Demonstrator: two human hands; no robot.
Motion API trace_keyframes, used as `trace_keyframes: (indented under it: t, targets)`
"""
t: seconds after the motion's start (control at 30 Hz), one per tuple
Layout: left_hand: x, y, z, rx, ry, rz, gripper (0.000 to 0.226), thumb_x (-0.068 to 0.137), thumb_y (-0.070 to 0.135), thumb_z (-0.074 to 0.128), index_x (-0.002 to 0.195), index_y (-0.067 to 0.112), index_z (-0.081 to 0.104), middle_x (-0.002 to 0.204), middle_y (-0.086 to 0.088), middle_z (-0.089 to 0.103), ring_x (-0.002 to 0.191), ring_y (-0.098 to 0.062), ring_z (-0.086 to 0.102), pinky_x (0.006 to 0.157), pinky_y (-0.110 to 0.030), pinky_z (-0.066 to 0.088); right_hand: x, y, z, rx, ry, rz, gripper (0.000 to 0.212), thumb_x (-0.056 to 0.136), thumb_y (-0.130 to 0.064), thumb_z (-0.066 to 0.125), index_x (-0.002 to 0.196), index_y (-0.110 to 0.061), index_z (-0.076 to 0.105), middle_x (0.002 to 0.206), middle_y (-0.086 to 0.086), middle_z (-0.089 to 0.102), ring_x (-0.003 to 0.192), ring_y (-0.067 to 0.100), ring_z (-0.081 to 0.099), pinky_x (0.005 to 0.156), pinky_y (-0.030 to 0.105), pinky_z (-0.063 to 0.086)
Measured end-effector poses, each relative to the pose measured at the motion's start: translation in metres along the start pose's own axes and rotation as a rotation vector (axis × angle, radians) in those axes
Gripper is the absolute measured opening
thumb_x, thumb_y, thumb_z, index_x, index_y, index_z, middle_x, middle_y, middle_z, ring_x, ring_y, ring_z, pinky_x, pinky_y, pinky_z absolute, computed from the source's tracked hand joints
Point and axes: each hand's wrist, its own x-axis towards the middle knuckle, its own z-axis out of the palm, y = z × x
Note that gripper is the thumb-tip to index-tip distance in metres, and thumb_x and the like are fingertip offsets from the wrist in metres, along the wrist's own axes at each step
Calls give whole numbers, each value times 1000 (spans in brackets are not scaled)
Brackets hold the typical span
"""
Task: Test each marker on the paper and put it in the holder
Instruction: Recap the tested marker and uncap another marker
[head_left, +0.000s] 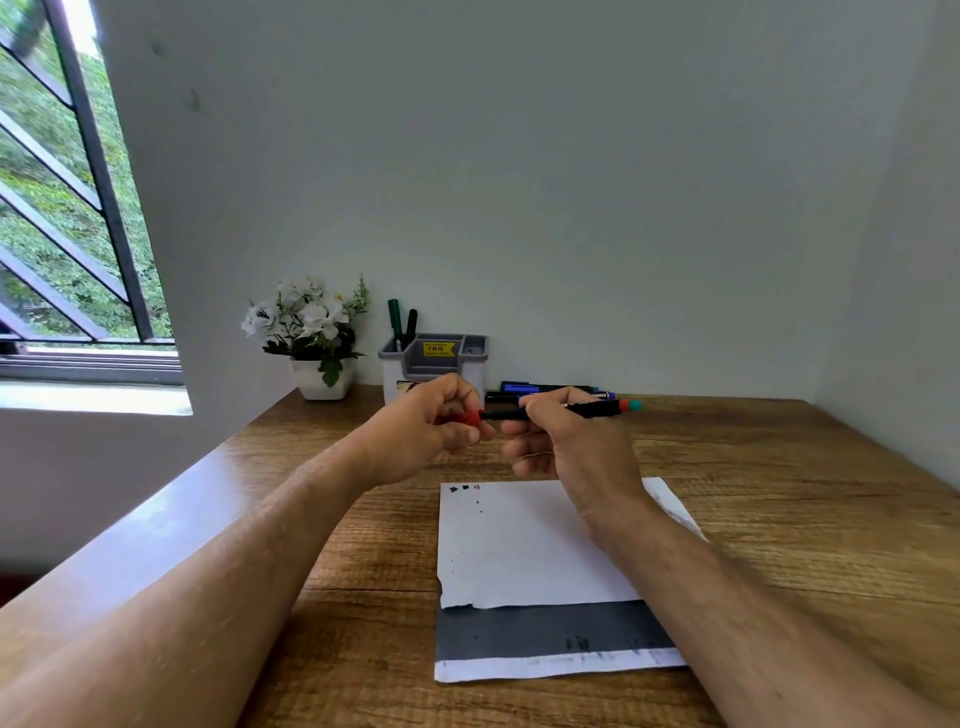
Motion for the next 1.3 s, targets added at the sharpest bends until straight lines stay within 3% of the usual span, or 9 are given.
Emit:
trace_keyframes:
  t: [0.2, 0.3, 0.4, 0.47, 0.53, 0.7, 0.87, 1.03, 1.3]
  targets:
    - [1, 3, 1, 43, 54, 61, 20, 90, 14, 70, 96, 32, 67, 86, 5, 69, 78, -19, 64, 75, -40, 57, 2, 3, 0, -43, 0, 10, 5, 88, -9, 71, 90, -11, 76, 78, 14, 77, 55, 21, 69, 47, 30, 55]
    - [0, 5, 1, -26, 47, 75, 19, 92, 15, 68, 97, 32, 71, 86, 2, 70, 71, -15, 60, 67, -37, 53, 2, 2, -2, 10, 40, -1, 13, 85, -6, 76, 95, -13, 71, 74, 14, 76, 57, 23, 72, 47, 30, 56]
    - [0, 5, 0, -145, 35, 64, 15, 93, 17, 66, 98, 29, 74, 84, -6, 65, 69, -23, 51, 64, -39, 44, 4, -1, -5, 113, 44, 6, 12, 82, -3, 79, 90, -9, 72, 75, 16, 77, 65, 27, 76, 52, 32, 61]
    - [0, 4, -2, -166, 33, 66, 16, 94, 18, 65, 98, 29, 75, 82, -6, 64, 69, -21, 51, 63, -38, 43, 4, -1, -5, 194, 29, 46, 3, 85, -4, 76, 87, -5, 75, 79, 19, 77, 72, 31, 77, 58, 34, 63]
    - [-1, 2, -3, -161, 29, 63, 17, 94, 18, 65, 98, 31, 76, 85, -8, 68, 70, -16, 55, 64, -34, 48, 4, 0, -5, 230, 26, 93, 7, 88, -6, 73, 92, -1, 75, 82, 21, 77, 76, 33, 77, 60, 34, 64]
    - [1, -4, -7, -143, 21, 27, 17, 91, 21, 67, 99, 31, 77, 97, -7, 74, 78, -14, 63, 72, -32, 56, 4, 2, -7, 248, 22, 184, 11, 90, -7, 71, 96, 1, 73, 82, 22, 77, 75, 32, 77, 57, 31, 63]
    - [2, -2, -2, -155, 7, 24, 15, 90, 19, 68, 97, 29, 78, 89, 1, 74, 72, -9, 63, 67, -23, 55, 10, 4, -13, 288, 12, 234, 12, 88, -5, 71, 97, 4, 72, 81, 24, 76, 74, 32, 77, 56, 30, 61]
    - [2, -3, 4, -189, 9, 12, 14, 90, 14, 68, 96, 23, 78, 81, 3, 72, 70, -10, 62, 65, -24, 54, 12, 9, -18, 285, -3, 242, 11, 88, -4, 71, 96, 3, 72, 83, 25, 76, 74, 31, 78, 55, 29, 61]
    - [4, -4, 7, -145, 3, -9, 17, 93, 17, 67, 93, 30, 78, 72, 5, 68, 64, -8, 58, 57, -21, 49, 9, 9, -18, 313, 11, 267, 11, 88, -2, 71, 96, 5, 71, 82, 24, 77, 75, 30, 78, 55, 28, 61]
